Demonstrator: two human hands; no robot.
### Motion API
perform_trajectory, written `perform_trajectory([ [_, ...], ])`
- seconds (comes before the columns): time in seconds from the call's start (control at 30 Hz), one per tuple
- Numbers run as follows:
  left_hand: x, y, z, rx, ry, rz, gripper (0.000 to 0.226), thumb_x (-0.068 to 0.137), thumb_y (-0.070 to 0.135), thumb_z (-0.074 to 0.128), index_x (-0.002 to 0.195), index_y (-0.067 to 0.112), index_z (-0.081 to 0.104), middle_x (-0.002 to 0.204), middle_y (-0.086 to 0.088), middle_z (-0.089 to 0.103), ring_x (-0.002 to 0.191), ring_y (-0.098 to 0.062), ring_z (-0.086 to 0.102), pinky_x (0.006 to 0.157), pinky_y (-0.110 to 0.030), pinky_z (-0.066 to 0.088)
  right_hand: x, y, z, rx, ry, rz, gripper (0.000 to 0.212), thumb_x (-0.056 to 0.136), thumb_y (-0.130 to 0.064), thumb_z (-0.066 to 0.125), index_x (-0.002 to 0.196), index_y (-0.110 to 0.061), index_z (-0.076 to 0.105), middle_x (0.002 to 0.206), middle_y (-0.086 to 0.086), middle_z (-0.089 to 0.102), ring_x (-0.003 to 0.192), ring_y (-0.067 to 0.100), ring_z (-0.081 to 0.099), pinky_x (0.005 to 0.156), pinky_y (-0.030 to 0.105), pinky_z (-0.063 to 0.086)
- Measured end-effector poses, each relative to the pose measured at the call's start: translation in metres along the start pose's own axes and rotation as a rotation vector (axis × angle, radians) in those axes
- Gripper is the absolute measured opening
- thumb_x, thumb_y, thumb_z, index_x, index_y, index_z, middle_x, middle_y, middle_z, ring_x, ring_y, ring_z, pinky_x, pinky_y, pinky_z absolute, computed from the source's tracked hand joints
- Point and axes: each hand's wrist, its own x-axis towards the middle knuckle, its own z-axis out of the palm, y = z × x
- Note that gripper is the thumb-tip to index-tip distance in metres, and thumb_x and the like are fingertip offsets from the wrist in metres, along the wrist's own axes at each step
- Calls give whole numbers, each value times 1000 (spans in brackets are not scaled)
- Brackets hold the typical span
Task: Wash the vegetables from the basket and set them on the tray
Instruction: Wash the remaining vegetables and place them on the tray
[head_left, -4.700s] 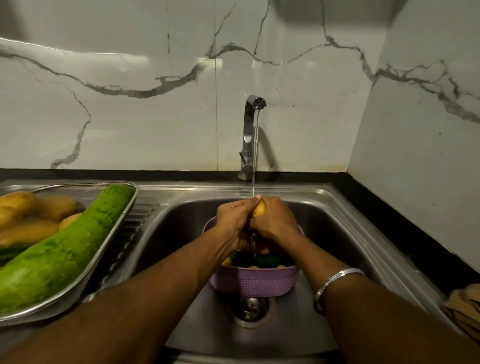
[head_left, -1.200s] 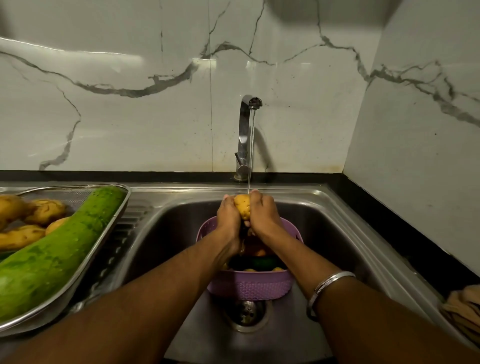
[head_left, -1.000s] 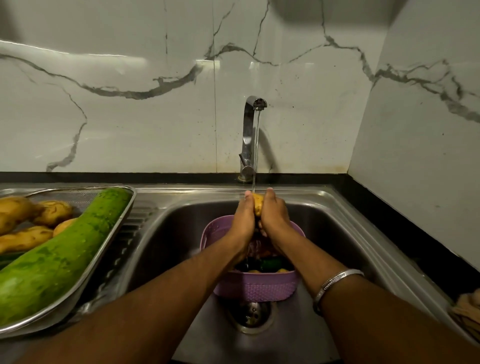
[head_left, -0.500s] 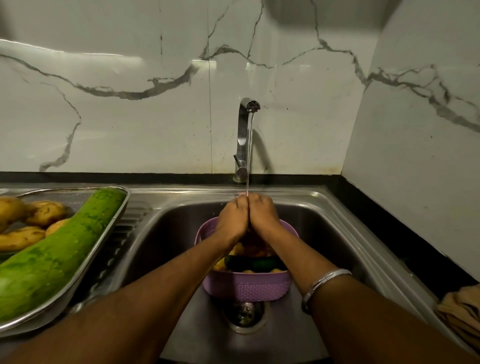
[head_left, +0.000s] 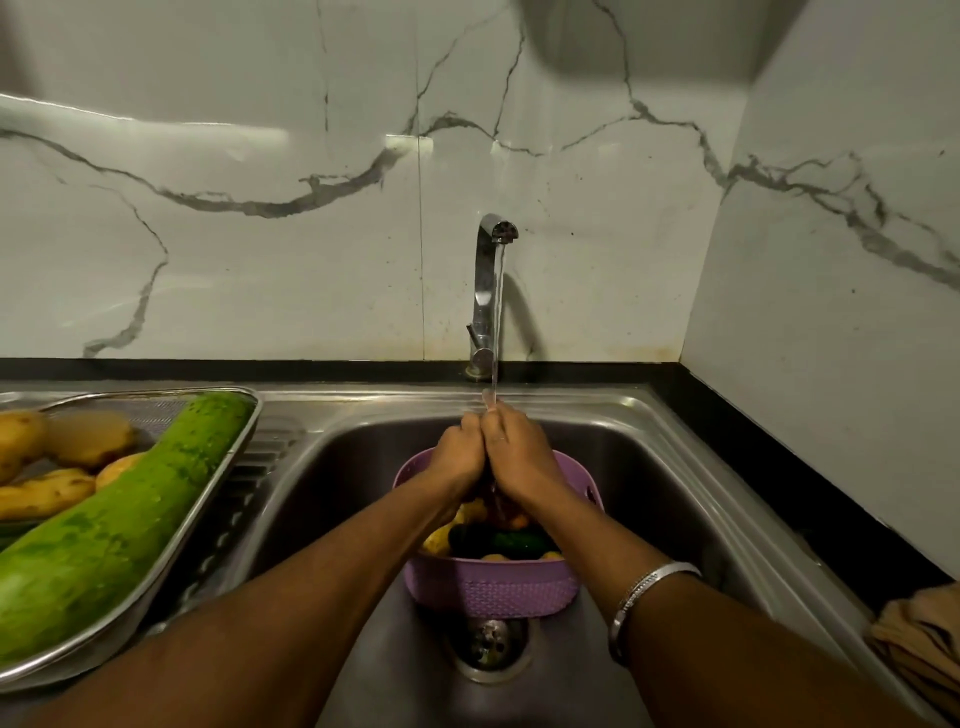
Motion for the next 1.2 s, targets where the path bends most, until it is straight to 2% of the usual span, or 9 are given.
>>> perform_trajectory([
  [0.13, -3, -6, -4, 313, 97, 482, 36, 111, 32, 30, 92, 22, 60, 85, 6, 64, 84, -11, 62, 71, -18, 46, 8, -16, 1, 343, 140, 326, 37, 109, -31, 35, 109, -8, 65, 99, 13, 67, 87, 19, 63, 66, 26, 46],
  [0.27, -8, -16, -10, 530, 131, 674, 36, 109, 43, 28, 106, 24, 59, 89, 6, 66, 84, -5, 62, 76, -24, 48, 6, -25, -7, 743, 49, 724, 41, 105, -33, 42, 82, -12, 69, 74, 8, 67, 74, 21, 64, 60, 31, 47],
  [0.4, -6, -8, -5, 362, 80, 444, 33, 110, 28, 32, 91, 19, 58, 89, -9, 67, 84, -22, 63, 78, -40, 54, 6, -21, 0, 325, 63, 471, 38, 109, -31, 36, 100, -8, 65, 90, 11, 65, 81, 20, 61, 64, 29, 44],
  [0.57, -9, 3, -10, 3, -124, -149, 45, 110, 34, 22, 91, 7, 53, 50, -2, 50, 46, -12, 48, 39, -22, 35, -1, -6, -2, -5, -66, 159, 35, 110, -31, 32, 122, -16, 62, 112, 9, 63, 95, 16, 61, 73, 25, 46],
  [0.63, -12, 0, -11, 119, -106, 0, 40, 111, 29, 25, 93, 9, 55, 62, -5, 57, 65, -15, 60, 47, -31, 49, -3, -4, 0, 4, -45, 139, 37, 110, -29, 32, 130, -17, 60, 120, 9, 64, 98, 16, 60, 75, 23, 47],
  [0.7, -5, -9, -11, 398, 0, 394, 32, 109, 25, 31, 97, 12, 58, 86, -5, 62, 85, -20, 62, 75, -39, 54, 0, -7, 2, 130, 81, 236, 37, 109, -31, 32, 118, -15, 65, 113, 11, 68, 94, 18, 63, 81, 33, 54],
  [0.8, -7, -11, -9, 484, 64, 678, 38, 109, 34, 28, 99, 18, 62, 88, 3, 65, 81, -10, 60, 76, -22, 45, 6, -18, -4, 401, 146, 519, 40, 108, -35, 34, 103, -11, 66, 90, 11, 66, 81, 22, 61, 69, 37, 52],
  [1.0, -9, -22, -13, 498, -28, 657, 41, 110, 40, 26, 78, 32, 51, 73, 5, 59, 72, -8, 58, 71, -25, 43, 1, -10, -14, 738, -54, 829, 44, 106, -47, 36, 118, -13, 62, 107, 19, 67, 99, 33, 64, 89, 51, 57],
  [1.2, 7, -28, -6, 316, -37, 512, 43, 109, 46, 22, 102, 24, 59, 95, 0, 66, 92, -16, 64, 82, -33, 51, 12, -7, -6, 364, -40, 727, 52, 105, -54, 37, 124, -11, 58, 102, 15, 66, 96, 29, 65, 91, 45, 58],
])
